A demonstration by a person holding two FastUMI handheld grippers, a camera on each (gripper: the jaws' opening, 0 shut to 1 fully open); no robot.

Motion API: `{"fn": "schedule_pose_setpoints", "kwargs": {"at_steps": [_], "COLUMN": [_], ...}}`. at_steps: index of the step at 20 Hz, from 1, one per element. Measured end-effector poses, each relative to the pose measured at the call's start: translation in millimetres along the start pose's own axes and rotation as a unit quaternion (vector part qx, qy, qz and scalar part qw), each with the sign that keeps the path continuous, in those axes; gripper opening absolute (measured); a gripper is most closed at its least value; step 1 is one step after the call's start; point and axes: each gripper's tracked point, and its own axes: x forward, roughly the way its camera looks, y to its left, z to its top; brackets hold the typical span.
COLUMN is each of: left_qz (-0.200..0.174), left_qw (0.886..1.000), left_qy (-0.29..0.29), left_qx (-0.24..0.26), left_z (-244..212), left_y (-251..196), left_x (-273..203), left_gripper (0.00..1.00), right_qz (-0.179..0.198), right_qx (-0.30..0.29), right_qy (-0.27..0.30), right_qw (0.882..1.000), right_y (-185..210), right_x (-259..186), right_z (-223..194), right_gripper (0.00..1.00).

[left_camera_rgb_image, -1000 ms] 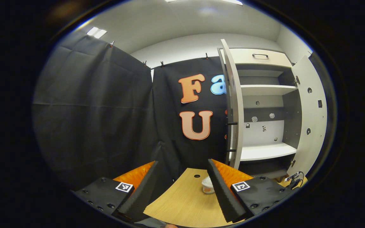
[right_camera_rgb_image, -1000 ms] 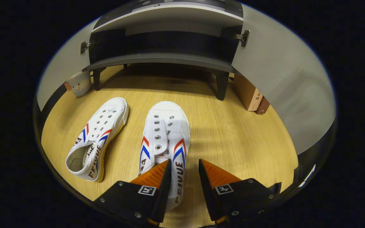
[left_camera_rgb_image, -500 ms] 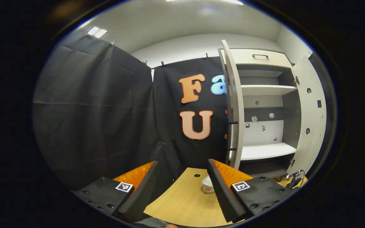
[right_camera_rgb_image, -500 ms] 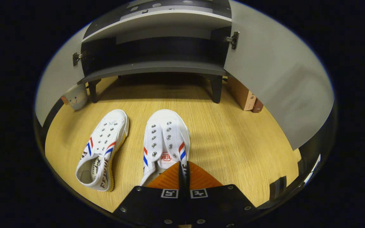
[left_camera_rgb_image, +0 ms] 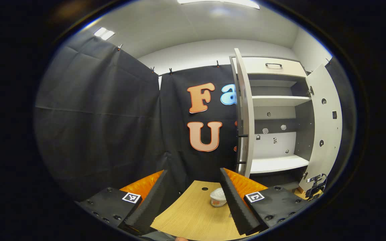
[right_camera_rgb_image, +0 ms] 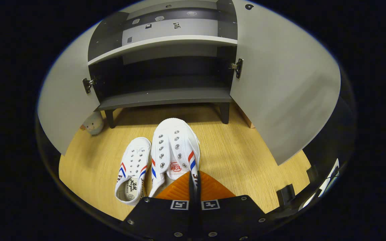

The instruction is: Grab one shoe with the right hand and put it into the shoe cabinet, grab the other shoe with the left hand and put it into the shoe cabinet; then close the right door with the right hand and the left door with the left hand.

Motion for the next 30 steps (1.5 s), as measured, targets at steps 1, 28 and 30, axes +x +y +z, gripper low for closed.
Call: {"fn": "schedule_pose_setpoints", "kwargs": {"at_steps": [1, 28, 30], "left_qz": [-0.005, -0.028, -0.021], "left_qw": [1.0, 0.999, 0.999], "left_qy": [-0.002, -0.027, -0.023], "left_qx": [0.001, -0.005, -0.01], "left_z": [1.4, 20.9, 19.5], "left_y": [-2.0, -26.7, -25.4], "left_x": [0.2, 24.9, 28.0], "left_gripper": [0.98, 0.97, 0.98], "right_qz": [0.002, 0.033, 0.028], "right_qx": [0.004, 0.058, 0.06], "right_qy": [-0.001, -0.17, -0.159], "right_qw": [1.0, 0.983, 0.985], "right_y": [2.8, 35.2, 34.4], "right_x": [-7.3, -79.3, -49.1], "right_z": [7.8, 379.9, 395.2], "right_gripper": [0.0, 0.0, 0.0]}}
